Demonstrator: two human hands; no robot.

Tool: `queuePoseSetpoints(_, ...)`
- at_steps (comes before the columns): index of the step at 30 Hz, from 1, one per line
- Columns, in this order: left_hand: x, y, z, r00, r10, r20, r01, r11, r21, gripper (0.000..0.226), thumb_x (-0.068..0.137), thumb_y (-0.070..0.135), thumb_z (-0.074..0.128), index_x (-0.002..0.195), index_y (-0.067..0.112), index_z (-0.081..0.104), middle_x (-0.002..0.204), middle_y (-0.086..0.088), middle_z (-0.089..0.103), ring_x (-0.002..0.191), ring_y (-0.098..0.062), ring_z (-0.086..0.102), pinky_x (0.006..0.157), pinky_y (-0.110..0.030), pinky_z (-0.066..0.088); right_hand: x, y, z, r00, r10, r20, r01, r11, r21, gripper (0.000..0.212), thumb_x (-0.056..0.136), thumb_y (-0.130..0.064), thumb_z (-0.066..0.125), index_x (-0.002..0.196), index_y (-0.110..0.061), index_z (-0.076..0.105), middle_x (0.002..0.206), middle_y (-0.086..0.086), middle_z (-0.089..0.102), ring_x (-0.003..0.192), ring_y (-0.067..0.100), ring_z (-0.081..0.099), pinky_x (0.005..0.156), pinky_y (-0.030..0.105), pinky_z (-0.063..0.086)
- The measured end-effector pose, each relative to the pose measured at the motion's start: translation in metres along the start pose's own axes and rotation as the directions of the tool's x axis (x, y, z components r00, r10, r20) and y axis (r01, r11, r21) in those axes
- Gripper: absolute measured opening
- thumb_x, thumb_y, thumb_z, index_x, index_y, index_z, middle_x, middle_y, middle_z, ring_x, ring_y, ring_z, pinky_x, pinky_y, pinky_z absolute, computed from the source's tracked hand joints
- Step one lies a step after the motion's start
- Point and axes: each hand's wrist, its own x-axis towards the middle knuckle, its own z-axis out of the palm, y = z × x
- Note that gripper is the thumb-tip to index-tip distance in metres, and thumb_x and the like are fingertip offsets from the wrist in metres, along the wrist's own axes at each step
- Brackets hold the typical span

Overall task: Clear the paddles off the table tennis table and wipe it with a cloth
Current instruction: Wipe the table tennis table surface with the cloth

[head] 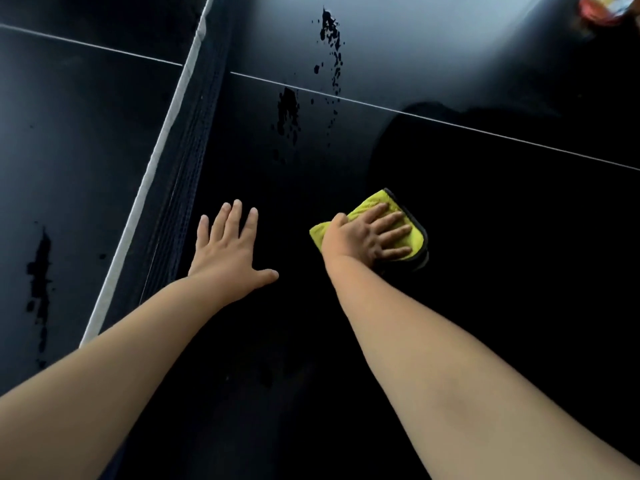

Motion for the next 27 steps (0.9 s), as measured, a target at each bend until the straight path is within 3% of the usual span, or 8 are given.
queuePoseSetpoints(3, 0.03, -0.002, -0.014, 0.997, 0.022, 0.068, -0.023, 1.0, 0.018, 0.116, 0.075, 0.072, 0.051, 0.146, 0.018, -0.023, 0.152, -0.009, -0.031, 0.138, -0.022, -0.032, 0.114, -0.046, -0.015, 0.039, -0.023, -0.008, 1.0, 0.009, -0.008, -0.009, 1.0, -0.013, 0.081, 0.094, -0.047, 0.035, 0.156, -0.011, -0.001, 0.161, 0.019, -0.01, 0.146, 0.044, -0.016, 0.109, 0.067, -0.013)
queuePoseSetpoints(7, 0.058, -0.004, -0.019, 0.965, 0.02, 0.261, -0.026, 1.0, 0.017, 0.122, 0.072, 0.076, 0.05, 0.137, 0.02, -0.038, 0.143, -0.007, -0.045, 0.13, -0.023, -0.043, 0.11, -0.046, -0.022, 0.092, -0.055, -0.017, 0.999, 0.023, -0.023, -0.024, 1.0, -0.008, 0.08, 0.094, -0.046, 0.034, 0.156, -0.01, -0.001, 0.162, 0.02, -0.01, 0.146, 0.044, -0.015, 0.11, 0.066, -0.013)
queuePoseSetpoints(11, 0.062, -0.005, -0.018, 0.949, 0.013, 0.315, -0.017, 1.0, 0.01, 0.128, 0.068, 0.078, 0.051, 0.127, 0.022, -0.048, 0.135, -0.005, -0.054, 0.123, -0.022, -0.051, 0.103, -0.045, -0.03, 0.138, -0.086, -0.026, 0.999, 0.011, -0.036, -0.011, 1.0, 0.006, 0.08, 0.094, -0.047, 0.035, 0.156, -0.01, 0.001, 0.162, 0.02, -0.008, 0.145, 0.045, -0.015, 0.109, 0.066, -0.015)
queuePoseSetpoints(15, 0.064, -0.004, -0.02, 0.927, 0.019, 0.374, -0.027, 1.0, 0.015, 0.136, 0.062, 0.076, 0.057, 0.122, 0.021, -0.053, 0.124, -0.002, -0.063, 0.114, -0.02, -0.059, 0.1, -0.046, -0.034, 0.179, -0.11, -0.031, 0.985, -0.167, -0.048, 0.165, 0.985, -0.052, 0.081, 0.092, -0.048, 0.038, 0.156, -0.011, 0.005, 0.162, 0.018, -0.004, 0.147, 0.043, -0.011, 0.112, 0.066, -0.01)
queuePoseSetpoints(17, 0.066, -0.006, -0.022, 0.918, 0.02, 0.396, -0.028, 1.0, 0.014, 0.139, 0.06, 0.073, 0.06, 0.12, 0.022, -0.055, 0.12, -0.002, -0.065, 0.112, -0.019, -0.06, 0.101, -0.047, -0.034, 0.196, -0.116, -0.033, 0.943, -0.332, -0.034, 0.326, 0.938, -0.116, 0.08, 0.092, -0.048, 0.039, 0.156, -0.015, 0.005, 0.163, 0.015, -0.004, 0.148, 0.039, -0.008, 0.115, 0.063, -0.008)
queuePoseSetpoints(21, 0.067, -0.007, -0.023, 0.911, 0.024, 0.412, -0.029, 1.0, 0.005, 0.141, 0.06, 0.07, 0.064, 0.118, 0.023, -0.056, 0.12, -0.002, -0.066, 0.112, -0.019, -0.06, 0.102, -0.05, -0.032, 0.218, -0.123, -0.038, 0.78, -0.621, 0.073, 0.616, 0.742, -0.264, 0.074, 0.096, -0.047, 0.031, 0.157, -0.021, -0.002, 0.164, 0.008, -0.01, 0.149, 0.031, -0.011, 0.118, 0.056, -0.008)
queuePoseSetpoints(27, 0.064, -0.006, -0.022, 0.922, 0.029, 0.387, -0.026, 1.0, -0.013, 0.142, 0.06, 0.068, 0.065, 0.121, 0.023, -0.054, 0.121, -0.001, -0.065, 0.114, -0.019, -0.059, 0.102, -0.048, -0.033, 0.215, -0.119, -0.041, 0.68, -0.716, 0.157, 0.719, 0.608, -0.338, 0.071, 0.097, -0.041, 0.031, 0.156, -0.025, -0.006, 0.163, 0.005, -0.013, 0.15, 0.027, -0.013, 0.119, 0.054, -0.007)
